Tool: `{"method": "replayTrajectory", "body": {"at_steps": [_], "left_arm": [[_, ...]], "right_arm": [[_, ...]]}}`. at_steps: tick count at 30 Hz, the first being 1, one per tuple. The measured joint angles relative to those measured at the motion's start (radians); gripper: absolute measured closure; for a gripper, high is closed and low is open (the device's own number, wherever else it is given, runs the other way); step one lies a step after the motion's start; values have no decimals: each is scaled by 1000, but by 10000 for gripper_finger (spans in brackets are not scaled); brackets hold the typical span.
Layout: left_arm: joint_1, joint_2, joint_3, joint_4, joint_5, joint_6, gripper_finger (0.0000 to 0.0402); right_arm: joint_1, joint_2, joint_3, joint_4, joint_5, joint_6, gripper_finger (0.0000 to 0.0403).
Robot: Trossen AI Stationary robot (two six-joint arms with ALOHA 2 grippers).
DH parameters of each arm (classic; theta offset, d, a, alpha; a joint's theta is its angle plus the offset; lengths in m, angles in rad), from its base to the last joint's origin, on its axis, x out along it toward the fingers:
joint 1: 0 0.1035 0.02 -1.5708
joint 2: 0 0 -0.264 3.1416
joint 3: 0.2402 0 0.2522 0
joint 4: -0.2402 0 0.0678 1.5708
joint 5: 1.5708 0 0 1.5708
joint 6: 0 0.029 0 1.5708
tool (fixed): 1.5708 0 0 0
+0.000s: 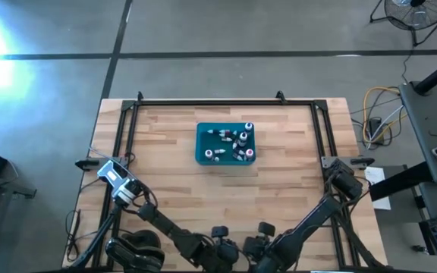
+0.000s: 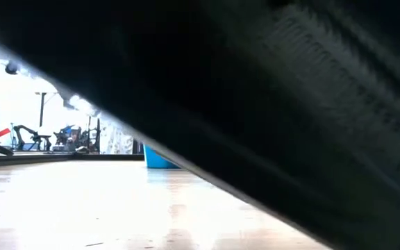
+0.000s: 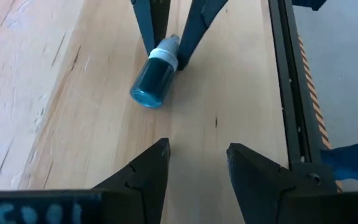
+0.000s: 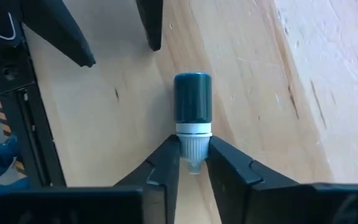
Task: Pick & Place food coloring
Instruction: Put the small blue food coloring bottle in the blue bin
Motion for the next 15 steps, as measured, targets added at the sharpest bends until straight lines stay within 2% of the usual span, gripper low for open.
{"method": "replayTrajectory", "body": {"at_steps": [5,9,15], "left_arm": [[-14,-2,0,-22,-34,-49,255],[-24,-16,-1,-65,-68,-119,255],[-7,-75,-6,-275,-69,-156,255]], "right_arm": [[-12,-4,0,-5,-25,-49,356],[-14,-29,-5,-27,-15,-67,358],[-47,-126,-8,-178,69,-28,357]]}}
